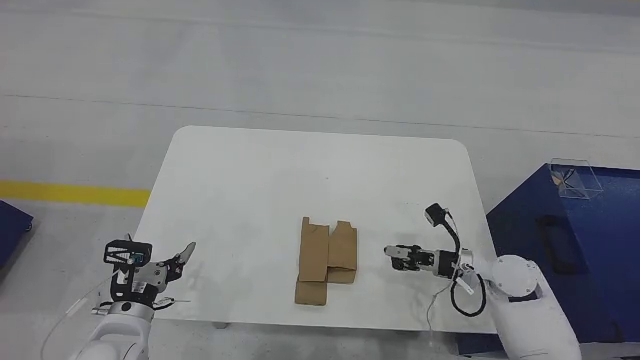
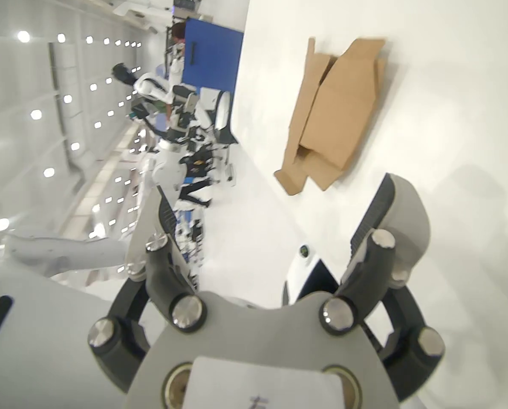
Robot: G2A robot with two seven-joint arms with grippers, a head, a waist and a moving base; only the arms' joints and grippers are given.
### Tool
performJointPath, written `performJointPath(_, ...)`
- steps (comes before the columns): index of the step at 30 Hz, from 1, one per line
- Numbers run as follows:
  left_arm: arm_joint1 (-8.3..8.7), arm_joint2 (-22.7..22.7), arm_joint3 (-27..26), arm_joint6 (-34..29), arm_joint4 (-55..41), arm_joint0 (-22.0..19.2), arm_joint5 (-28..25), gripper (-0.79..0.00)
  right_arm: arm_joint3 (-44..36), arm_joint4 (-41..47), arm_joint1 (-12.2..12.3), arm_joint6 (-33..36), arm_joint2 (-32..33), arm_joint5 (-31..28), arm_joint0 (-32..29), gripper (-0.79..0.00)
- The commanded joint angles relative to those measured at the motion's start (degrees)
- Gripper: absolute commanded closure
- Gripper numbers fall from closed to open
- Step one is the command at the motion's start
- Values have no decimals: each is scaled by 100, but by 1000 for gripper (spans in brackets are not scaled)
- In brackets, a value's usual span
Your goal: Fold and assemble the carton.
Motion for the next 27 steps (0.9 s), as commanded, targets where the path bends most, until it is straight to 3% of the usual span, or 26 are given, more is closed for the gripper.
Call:
performJointPath(1, 0, 0, 0, 0, 0, 0, 0, -785, 623, -16, -73, -6, -437, -18, 443, -785)
performJointPath(6, 0, 0, 0, 0, 0, 0, 0, -785, 1487, -337, -239, -505, -1138, -446, 1002, -785)
performJointPath(7, 0, 0, 0, 0, 0, 0, 0, -785, 1602, -498, -260, -686, -1234, -502, 1074, -576)
performJointPath(8, 0, 0, 0, 0, 0, 0, 0, -785, 1690, -564, -287, -814, -1330, -543, 1124, -440)
performJointPath(13, 0, 0, 0, 0, 0, 0, 0, -785, 2125, -742, -381, -1056, -1672, -621, 1410, -345)
performJointPath(19, 0, 0, 0, 0, 0, 0, 0, -785, 2532, -740, -496, -1172, -2004, -656, 1670, -379)
performJointPath(21, 0, 0, 0, 0, 0, 0, 0, -785, 2658, -757, -541, -1248, -2120, -689, 1743, -570)
performJointPath(22, 0, 0, 0, 0, 0, 0, 0, -785, 2722, -756, -565, -1291, -2175, -711, 1779, -600)
performJointPath(24, 0, 0, 0, 0, 0, 0, 0, -785, 2853, -747, -613, -1345, -2284, -761, 1849, -539)
performJointPath(27, 0, 0, 0, 0, 0, 0, 0, -785, 3064, -739, -685, -1453, -2431, -813, 1962, -539)
